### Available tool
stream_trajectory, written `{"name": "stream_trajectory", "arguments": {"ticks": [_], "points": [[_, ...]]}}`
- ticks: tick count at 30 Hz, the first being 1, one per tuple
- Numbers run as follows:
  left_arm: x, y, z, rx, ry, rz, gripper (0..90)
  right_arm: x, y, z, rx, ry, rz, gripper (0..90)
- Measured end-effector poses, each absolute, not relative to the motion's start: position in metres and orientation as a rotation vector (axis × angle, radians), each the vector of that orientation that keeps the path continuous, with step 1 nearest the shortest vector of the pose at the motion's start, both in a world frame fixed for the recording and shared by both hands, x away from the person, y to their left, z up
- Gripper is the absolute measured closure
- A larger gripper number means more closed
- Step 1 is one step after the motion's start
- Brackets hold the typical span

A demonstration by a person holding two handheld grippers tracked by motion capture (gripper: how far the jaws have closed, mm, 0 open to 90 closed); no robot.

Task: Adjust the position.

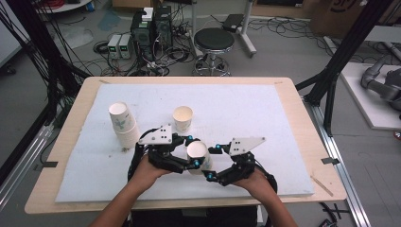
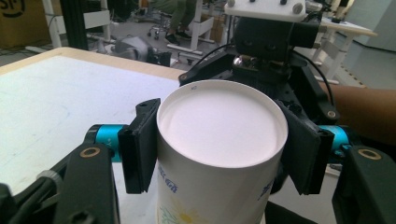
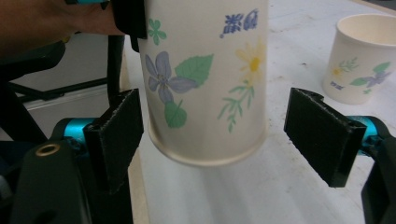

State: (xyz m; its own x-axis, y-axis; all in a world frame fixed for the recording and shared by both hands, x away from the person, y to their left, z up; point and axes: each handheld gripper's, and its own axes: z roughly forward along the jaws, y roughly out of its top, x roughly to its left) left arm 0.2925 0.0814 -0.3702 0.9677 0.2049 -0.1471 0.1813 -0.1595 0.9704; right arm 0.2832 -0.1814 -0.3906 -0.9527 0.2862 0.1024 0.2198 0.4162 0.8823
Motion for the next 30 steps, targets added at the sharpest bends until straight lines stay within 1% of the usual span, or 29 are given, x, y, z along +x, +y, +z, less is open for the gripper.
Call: {"name": "stream_trajectory", "arguments": {"ticks": [11, 15, 19, 20, 22, 23, 30], "points": [[0.292, 0.0768, -0.3709, 1.696, 0.27, -0.035, 35.9, 0.2838, -0.1734, -0.3955, 0.433, 2.619, 1.678, 20.3], [0.2924, 0.0763, -0.3715, 1.693, 0.268, -0.041, 35.9, 0.2854, -0.1749, -0.3977, 0.422, 2.62, 1.713, 26.3], [0.2923, 0.076, -0.3725, 1.705, 0.257, -0.032, 35.2, 0.2857, -0.1761, -0.3977, 0.413, 2.62, 1.699, 28.7], [0.2912, 0.0752, -0.372, 1.721, 0.253, -0.009, 33.6, 0.2857, -0.1761, -0.3975, 0.401, 2.621, 1.683, 29.1], [0.2903, 0.0736, -0.3708, 1.766, 0.283, 0.03, 16.0, 0.2857, -0.1763, -0.3968, 0.395, 2.644, 1.636, 30.0], [0.2901, 0.0737, -0.3706, 1.778, 0.285, 0.031, 12.8, 0.2859, -0.1766, -0.3964, 0.39, 2.652, 1.609, 30.1], [0.2914, 0.0777, -0.3691, 1.847, 0.265, 0.025, 13.0, 0.287, -0.1784, -0.3916, 0.365, 2.683, 1.494, 30.2]]}}
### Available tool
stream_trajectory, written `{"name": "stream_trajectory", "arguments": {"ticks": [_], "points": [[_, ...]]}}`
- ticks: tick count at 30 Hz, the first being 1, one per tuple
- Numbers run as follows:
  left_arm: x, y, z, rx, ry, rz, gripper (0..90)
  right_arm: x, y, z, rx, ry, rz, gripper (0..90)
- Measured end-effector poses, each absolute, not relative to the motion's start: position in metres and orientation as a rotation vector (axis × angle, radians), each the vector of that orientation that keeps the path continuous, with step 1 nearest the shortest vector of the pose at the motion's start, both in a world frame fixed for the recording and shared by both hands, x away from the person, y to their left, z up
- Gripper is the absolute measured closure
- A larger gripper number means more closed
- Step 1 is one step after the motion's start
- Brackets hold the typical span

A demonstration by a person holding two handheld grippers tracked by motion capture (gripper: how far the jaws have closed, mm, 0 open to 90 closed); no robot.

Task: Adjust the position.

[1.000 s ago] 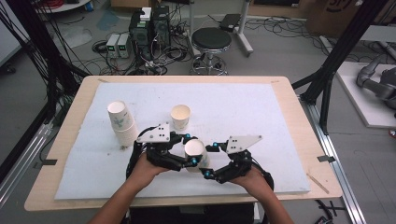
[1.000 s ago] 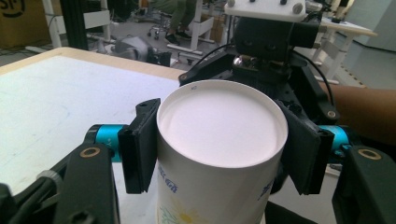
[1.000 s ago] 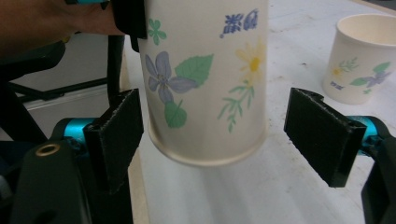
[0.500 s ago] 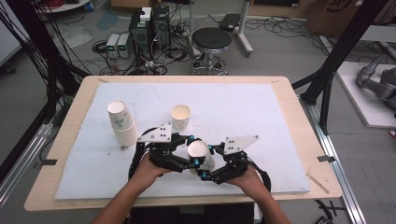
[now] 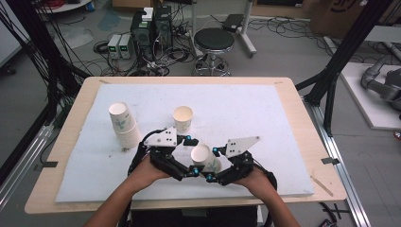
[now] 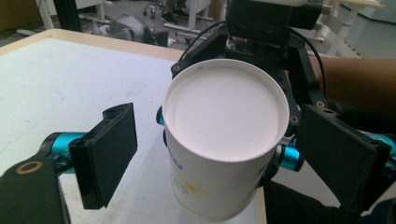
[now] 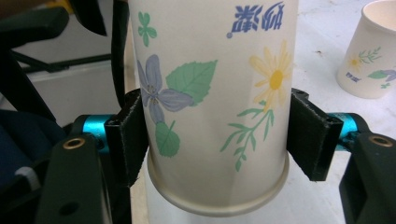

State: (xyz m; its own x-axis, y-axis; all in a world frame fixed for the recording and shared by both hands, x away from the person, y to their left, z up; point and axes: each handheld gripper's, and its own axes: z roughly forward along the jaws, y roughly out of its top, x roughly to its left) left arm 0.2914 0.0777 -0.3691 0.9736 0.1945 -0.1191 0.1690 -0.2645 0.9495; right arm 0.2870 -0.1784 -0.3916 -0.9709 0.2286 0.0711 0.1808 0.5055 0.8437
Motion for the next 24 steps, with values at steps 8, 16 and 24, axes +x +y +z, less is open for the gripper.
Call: {"name": "stream_trajectory", "arguments": {"ticks": [8, 16, 24], "points": [[0.294, 0.078, -0.362, 1.922, 0.231, 0.021, 13.4, 0.291, -0.174, -0.382, 0.281, 2.737, 1.305, 30.1], [0.297, 0.075, -0.363, 1.985, 0.234, 0.001, 15.5, 0.292, -0.164, -0.371, 0.208, 2.812, 1.135, 30.0], [0.297, 0.072, -0.364, 2.02, 0.227, -0.011, 15.9, 0.292, -0.155, -0.365, 0.166, 2.866, 0.983, 30.0]]}}
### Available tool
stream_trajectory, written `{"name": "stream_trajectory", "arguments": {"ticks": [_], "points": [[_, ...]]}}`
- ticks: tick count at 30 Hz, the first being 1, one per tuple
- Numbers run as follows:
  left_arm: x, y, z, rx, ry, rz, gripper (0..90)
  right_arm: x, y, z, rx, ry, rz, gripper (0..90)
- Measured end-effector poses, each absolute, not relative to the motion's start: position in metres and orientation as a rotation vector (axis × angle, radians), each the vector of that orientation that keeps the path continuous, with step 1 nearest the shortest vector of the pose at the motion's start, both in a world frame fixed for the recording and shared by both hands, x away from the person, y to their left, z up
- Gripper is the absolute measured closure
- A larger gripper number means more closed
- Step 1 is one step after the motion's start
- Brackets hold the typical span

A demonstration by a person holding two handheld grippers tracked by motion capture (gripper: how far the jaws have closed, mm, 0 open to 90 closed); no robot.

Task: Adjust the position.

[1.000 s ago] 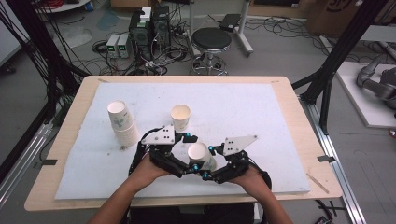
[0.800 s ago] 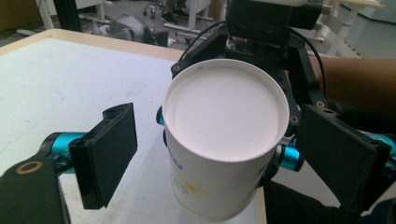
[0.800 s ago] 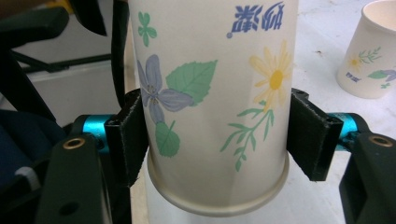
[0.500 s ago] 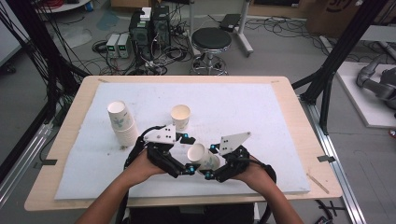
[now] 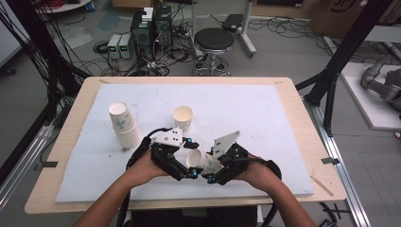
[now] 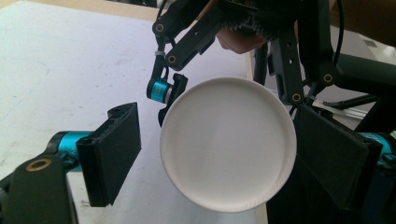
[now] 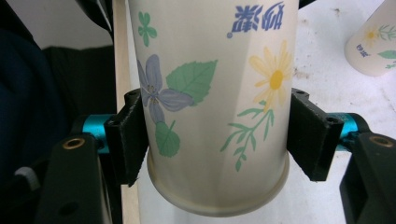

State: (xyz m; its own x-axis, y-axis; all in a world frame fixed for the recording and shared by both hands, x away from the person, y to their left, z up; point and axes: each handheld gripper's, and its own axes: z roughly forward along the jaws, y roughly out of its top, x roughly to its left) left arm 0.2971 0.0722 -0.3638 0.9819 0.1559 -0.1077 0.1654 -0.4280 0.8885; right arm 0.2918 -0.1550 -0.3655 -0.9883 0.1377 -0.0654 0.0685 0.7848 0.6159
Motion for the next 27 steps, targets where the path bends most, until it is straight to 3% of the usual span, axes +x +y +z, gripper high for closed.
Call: {"name": "stream_trajectory", "arguments": {"ticks": [22, 27], "points": [[0.3002, 0.066, -0.3697, 2.095, 0.181, -0.098, 34.1, 0.2919, -0.1448, -0.3623, 0.081, 2.951, 0.8, 29.7], [0.3001, 0.0688, -0.3719, 2.076, 0.182, -0.123, 34.9, 0.2936, -0.1522, -0.362, 0.148, 2.984, 0.868, 23.4]]}}
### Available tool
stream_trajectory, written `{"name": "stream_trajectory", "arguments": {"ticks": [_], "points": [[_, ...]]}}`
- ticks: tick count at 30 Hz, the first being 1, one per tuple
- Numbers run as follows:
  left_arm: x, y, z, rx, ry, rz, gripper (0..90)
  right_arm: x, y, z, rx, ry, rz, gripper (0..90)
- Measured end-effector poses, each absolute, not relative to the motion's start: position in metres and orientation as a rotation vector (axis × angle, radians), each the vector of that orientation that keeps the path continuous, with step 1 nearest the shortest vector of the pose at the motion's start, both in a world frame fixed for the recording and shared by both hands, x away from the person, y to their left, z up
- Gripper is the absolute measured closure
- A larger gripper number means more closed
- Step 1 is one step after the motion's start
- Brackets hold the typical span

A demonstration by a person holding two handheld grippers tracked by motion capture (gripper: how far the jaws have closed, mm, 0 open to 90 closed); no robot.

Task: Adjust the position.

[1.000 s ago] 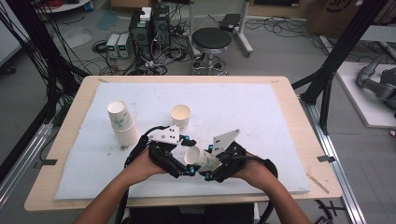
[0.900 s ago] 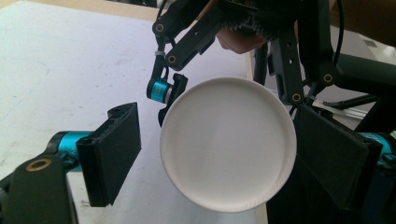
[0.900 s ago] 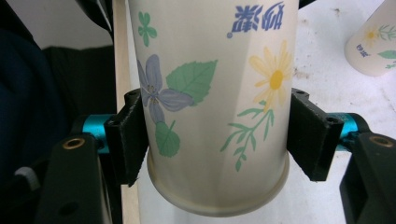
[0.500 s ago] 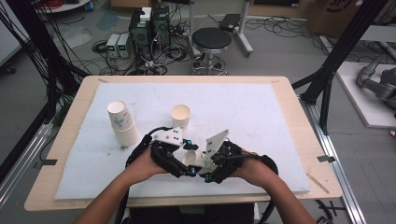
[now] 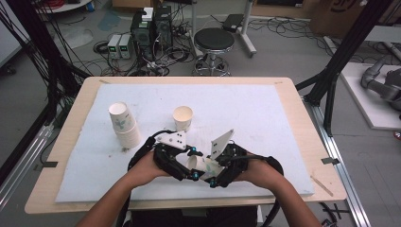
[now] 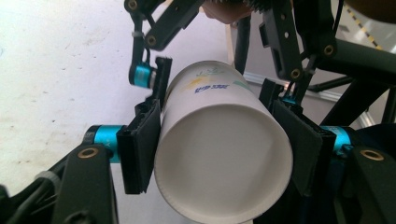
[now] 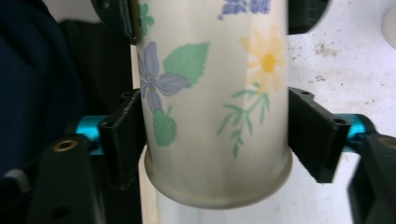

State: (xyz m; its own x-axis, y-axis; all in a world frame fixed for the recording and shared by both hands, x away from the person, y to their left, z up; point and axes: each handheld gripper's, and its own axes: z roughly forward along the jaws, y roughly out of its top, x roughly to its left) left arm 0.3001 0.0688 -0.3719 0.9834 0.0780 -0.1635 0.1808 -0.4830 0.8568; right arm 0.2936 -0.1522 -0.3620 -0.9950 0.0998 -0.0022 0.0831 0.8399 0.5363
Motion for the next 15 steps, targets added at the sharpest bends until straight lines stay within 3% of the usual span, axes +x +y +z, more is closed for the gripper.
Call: {"name": "stream_trajectory", "arguments": {"ticks": [15], "points": [[0.301, 0.085, -0.378, 1.965, 0.26, -0.077, 35.8, 0.291, -0.195, -0.36, 0.363, 2.788, 1.283, 20.6]]}}
